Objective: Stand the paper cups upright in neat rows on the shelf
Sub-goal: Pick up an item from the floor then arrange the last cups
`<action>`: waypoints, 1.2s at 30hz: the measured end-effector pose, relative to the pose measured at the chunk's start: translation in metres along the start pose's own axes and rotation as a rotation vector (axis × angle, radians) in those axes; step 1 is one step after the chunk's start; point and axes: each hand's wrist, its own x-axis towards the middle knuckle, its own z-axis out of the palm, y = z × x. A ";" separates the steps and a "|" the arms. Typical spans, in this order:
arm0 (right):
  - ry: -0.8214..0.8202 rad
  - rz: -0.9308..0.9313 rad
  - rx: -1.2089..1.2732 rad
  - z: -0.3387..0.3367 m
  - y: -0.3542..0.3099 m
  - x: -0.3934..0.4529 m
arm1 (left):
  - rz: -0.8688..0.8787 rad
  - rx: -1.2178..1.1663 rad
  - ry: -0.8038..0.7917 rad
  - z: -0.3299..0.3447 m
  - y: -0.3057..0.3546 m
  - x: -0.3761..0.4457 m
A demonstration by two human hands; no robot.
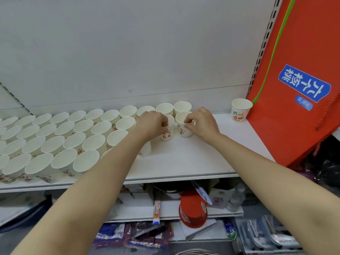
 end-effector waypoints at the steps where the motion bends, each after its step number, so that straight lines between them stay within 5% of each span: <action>1: -0.025 0.003 0.022 -0.002 0.002 -0.001 | 0.003 0.010 0.011 0.001 0.000 0.001; 16: 0.018 -0.107 0.030 0.001 0.005 -0.001 | 0.035 0.022 0.057 0.000 0.005 0.000; 24: 0.329 0.106 -0.108 -0.050 0.074 -0.012 | 0.106 -0.166 0.274 0.006 0.011 0.006; 28: 0.245 0.300 -0.309 -0.068 0.114 -0.013 | 0.188 -0.130 0.220 0.004 0.026 0.013; 36: 0.092 0.333 -0.487 -0.081 0.134 -0.004 | 0.188 -0.051 0.110 0.004 0.035 0.019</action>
